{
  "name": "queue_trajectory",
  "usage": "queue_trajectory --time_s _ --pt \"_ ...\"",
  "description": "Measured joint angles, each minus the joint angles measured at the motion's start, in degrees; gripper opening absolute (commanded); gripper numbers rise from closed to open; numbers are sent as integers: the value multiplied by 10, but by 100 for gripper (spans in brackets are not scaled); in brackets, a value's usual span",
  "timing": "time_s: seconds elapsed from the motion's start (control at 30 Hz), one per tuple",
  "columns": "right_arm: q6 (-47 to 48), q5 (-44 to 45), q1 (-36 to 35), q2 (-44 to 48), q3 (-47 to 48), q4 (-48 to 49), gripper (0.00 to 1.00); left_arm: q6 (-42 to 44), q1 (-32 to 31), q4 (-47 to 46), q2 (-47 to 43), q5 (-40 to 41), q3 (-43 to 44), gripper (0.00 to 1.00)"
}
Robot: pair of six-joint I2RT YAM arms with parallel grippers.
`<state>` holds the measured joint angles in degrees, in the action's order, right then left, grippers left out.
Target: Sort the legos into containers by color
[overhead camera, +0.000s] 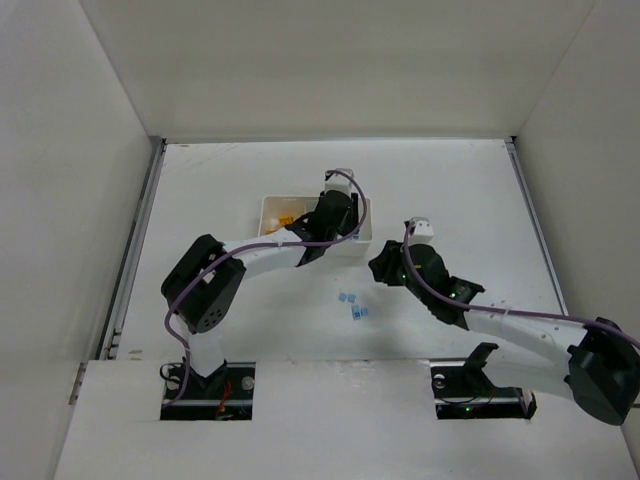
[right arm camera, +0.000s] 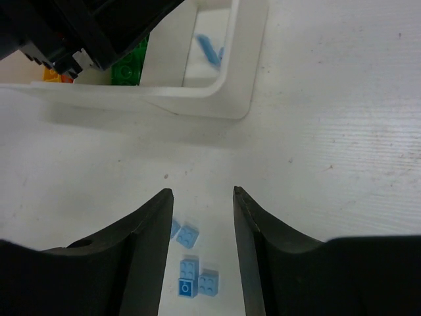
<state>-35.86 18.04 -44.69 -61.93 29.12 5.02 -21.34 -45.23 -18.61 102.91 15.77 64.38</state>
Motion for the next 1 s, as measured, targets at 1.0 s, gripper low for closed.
queue_trajectory --time_s 1.0 --pt "21 -14 -117 -190 109 -130 45 -136 -86 65 -426 45 -386 36"
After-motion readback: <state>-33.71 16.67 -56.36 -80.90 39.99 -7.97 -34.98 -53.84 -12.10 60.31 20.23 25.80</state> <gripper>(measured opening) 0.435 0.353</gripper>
